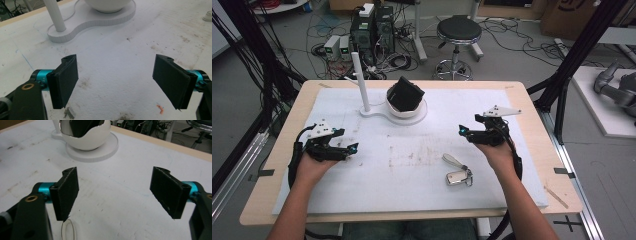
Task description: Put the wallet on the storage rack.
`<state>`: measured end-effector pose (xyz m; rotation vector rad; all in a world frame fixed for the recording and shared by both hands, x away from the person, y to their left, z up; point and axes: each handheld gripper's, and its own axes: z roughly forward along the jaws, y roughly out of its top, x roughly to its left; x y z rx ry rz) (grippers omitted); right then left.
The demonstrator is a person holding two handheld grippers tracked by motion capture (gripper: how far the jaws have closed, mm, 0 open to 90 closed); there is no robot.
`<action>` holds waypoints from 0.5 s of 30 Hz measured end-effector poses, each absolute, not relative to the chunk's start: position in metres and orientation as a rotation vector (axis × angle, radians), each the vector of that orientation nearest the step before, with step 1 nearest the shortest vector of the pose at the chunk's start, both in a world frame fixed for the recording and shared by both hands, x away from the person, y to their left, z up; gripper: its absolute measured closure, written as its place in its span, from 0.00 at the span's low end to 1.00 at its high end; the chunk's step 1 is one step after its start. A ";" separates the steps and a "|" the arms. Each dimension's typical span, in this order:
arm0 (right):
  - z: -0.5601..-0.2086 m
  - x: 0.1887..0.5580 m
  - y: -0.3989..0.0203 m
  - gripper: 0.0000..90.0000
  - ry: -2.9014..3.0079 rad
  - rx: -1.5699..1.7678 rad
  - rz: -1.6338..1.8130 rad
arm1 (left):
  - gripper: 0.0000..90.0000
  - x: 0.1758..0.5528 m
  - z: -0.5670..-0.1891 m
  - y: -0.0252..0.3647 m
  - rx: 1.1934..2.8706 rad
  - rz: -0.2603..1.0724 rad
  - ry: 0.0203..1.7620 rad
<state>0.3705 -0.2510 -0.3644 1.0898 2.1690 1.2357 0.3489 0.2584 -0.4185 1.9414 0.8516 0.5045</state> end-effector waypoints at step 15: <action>-0.389 0.355 -0.252 0.23 2.253 1.046 1.267 | 0.23 0.354 -0.418 0.254 1.942 0.506 0.843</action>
